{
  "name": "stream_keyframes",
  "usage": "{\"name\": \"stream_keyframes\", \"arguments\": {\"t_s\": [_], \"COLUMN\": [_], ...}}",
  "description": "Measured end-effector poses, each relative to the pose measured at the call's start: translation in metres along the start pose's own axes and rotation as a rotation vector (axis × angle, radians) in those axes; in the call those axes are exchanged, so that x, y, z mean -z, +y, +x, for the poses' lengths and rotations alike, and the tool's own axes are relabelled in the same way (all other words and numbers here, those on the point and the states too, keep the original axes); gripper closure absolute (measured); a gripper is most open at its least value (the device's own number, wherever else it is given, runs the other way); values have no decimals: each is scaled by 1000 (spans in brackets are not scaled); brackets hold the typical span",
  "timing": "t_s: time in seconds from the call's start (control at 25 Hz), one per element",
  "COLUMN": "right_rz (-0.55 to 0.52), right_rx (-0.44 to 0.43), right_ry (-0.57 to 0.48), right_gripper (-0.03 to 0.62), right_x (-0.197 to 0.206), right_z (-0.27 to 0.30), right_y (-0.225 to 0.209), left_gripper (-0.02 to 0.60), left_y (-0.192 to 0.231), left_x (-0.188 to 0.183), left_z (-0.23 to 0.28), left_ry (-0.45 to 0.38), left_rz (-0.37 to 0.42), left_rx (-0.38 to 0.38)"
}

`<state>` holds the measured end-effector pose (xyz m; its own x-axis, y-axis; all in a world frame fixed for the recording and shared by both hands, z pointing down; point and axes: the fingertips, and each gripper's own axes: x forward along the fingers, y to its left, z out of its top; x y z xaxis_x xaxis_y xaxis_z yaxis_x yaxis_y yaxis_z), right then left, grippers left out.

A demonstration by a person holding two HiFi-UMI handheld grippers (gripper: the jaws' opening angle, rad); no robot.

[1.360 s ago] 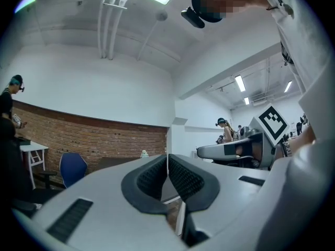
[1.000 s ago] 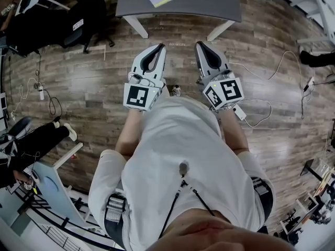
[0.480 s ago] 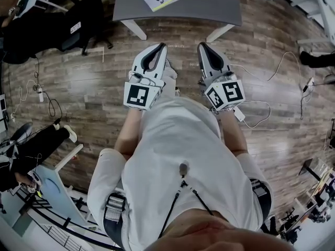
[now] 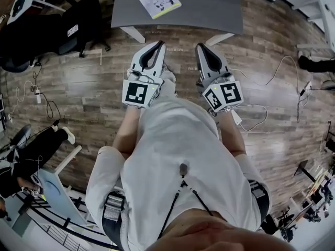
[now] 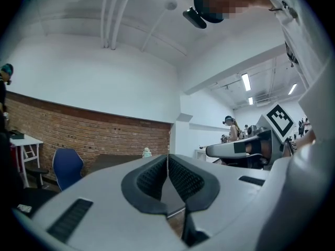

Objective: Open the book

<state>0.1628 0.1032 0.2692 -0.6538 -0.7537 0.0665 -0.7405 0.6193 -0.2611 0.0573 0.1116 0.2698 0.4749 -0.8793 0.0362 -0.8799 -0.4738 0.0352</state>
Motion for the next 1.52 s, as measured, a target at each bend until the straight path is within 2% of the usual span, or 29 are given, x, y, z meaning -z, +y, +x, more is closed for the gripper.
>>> {"name": "stream_keyframes", "arguments": {"t_s": [0.12, 0.76, 1.16, 1.32, 1.52], "right_rz": [0, -44, -71, -74, -78], "right_rx": [5, -4, -60, -80, -108], "right_ry": [-5, 41, 33, 35, 47], "right_gripper": [557, 557, 557, 557, 557], "right_x": [-9, -33, -45, -43, -39], "right_z": [23, 156, 235, 259, 279], "right_y": [-12, -49, -56, -55, -52], "left_gripper": [554, 554, 554, 554, 554], "left_y": [17, 116, 180, 196, 209], "left_x": [-8, 0, -9, -15, 3], "left_z": [23, 107, 143, 154, 155], "left_ry": [-16, 23, -13, -70, 10], "left_rz": [12, -12, -6, -23, -12], "left_rx": [8, 17, -22, -39, -41]}}
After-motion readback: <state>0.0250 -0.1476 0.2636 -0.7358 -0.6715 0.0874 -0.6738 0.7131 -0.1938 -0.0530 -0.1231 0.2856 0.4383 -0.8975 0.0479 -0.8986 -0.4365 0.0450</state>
